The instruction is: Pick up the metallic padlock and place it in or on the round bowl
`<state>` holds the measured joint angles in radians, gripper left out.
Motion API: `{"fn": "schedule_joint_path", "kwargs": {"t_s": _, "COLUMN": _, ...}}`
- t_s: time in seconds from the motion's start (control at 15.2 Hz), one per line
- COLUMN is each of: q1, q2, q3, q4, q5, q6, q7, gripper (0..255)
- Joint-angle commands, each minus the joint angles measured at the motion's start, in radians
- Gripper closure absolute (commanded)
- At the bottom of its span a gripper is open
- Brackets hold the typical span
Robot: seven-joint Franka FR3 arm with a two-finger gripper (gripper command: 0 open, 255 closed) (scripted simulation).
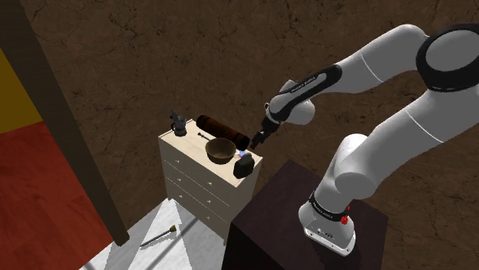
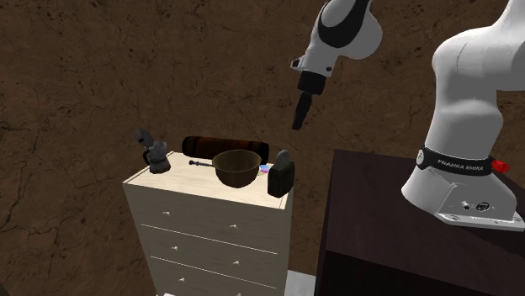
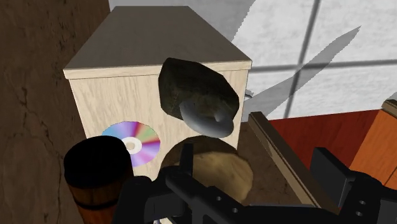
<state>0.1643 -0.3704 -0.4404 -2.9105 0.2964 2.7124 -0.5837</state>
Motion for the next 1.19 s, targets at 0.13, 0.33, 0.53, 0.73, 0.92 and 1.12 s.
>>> {"fn": "schedule_joint_path", "kwargs": {"t_s": 0.13, "q1": 0.401, "q2": 0.238, "q3": -0.337, "q4": 0.089, "q5": 0.510, "q6": 0.145, "q7": -0.485, "gripper": 0}}
{"fn": "schedule_joint_path", "kwargs": {"t_s": 0.33, "q1": 0.497, "q2": 0.368, "q3": -0.389, "q4": 0.155, "q5": 0.815, "q6": 0.104, "q7": -0.730, "gripper": 0}}
{"fn": "schedule_joint_path", "kwargs": {"t_s": 0.53, "q1": 0.493, "q2": 0.462, "q3": -0.356, "q4": 0.197, "q5": 0.981, "q6": 0.065, "q7": -0.849, "gripper": 0}}
{"fn": "schedule_joint_path", "kwargs": {"t_s": 0.73, "q1": 0.482, "q2": 0.534, "q3": -0.325, "q4": 0.229, "q5": 1.090, "q6": 0.035, "q7": -0.925, "gripper": 0}}
{"fn": "schedule_joint_path", "kwargs": {"t_s": 0.92, "q1": 0.481, "q2": 0.534, "q3": -0.324, "q4": 0.229, "q5": 1.090, "q6": 0.035, "q7": -0.925, "gripper": 0}}
{"fn": "schedule_joint_path", "kwargs": {"t_s": 1.12, "q1": 0.481, "q2": 0.533, "q3": -0.324, "q4": 0.229, "q5": 1.090, "q6": 0.035, "q7": -0.925, "gripper": 0}}
